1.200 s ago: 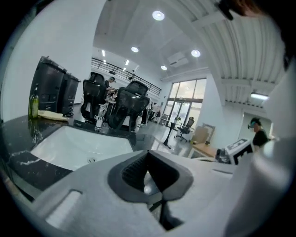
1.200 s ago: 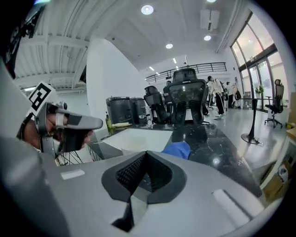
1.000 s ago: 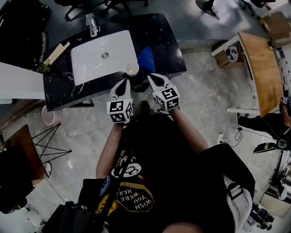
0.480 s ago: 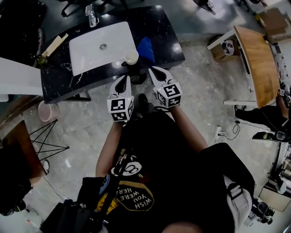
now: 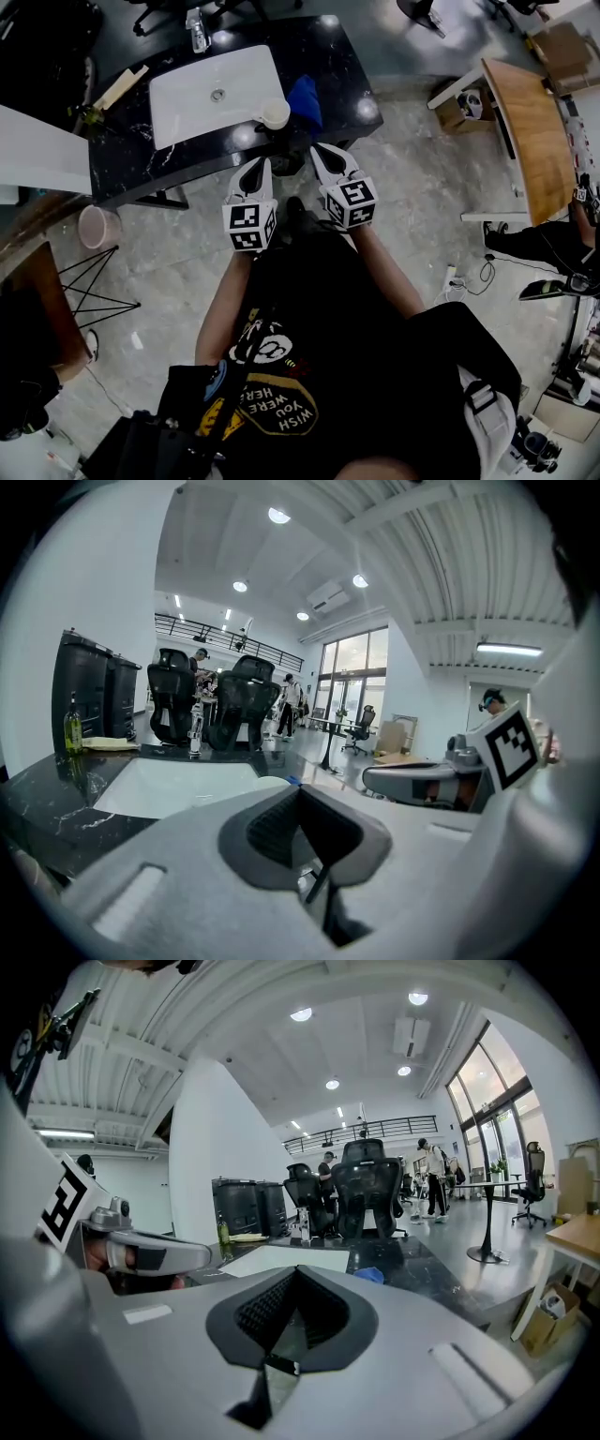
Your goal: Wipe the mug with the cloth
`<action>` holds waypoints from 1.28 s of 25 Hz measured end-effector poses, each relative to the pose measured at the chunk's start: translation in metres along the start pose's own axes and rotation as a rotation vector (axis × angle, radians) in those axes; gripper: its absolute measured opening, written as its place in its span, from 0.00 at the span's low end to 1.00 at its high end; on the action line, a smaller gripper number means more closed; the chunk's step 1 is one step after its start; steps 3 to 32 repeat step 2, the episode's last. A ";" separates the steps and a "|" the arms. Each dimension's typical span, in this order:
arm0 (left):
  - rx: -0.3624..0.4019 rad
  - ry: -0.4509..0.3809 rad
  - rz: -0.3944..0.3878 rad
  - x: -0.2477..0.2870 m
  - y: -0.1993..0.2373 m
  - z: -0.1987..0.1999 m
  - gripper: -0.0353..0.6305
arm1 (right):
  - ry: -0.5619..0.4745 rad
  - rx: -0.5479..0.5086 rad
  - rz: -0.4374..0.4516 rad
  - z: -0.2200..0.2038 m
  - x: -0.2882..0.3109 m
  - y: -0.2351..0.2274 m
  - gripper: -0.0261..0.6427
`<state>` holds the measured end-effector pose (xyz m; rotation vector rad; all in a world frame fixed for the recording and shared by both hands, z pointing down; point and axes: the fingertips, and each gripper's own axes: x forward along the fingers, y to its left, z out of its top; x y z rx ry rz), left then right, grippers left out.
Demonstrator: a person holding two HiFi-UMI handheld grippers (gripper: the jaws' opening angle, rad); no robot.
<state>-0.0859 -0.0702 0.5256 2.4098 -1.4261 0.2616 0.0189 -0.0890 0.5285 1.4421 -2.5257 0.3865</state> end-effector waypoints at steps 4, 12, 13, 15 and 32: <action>-0.005 0.000 -0.001 -0.004 0.000 -0.002 0.06 | -0.001 0.002 0.002 -0.002 -0.003 0.004 0.04; -0.005 0.000 -0.001 -0.004 0.000 -0.002 0.06 | -0.001 0.002 0.002 -0.002 -0.003 0.004 0.04; -0.005 0.000 -0.001 -0.004 0.000 -0.002 0.06 | -0.001 0.002 0.002 -0.002 -0.003 0.004 0.04; -0.005 0.000 -0.001 -0.004 0.000 -0.002 0.06 | -0.001 0.002 0.002 -0.002 -0.003 0.004 0.04; -0.005 0.000 -0.001 -0.004 0.000 -0.002 0.06 | -0.001 0.002 0.002 -0.002 -0.003 0.004 0.04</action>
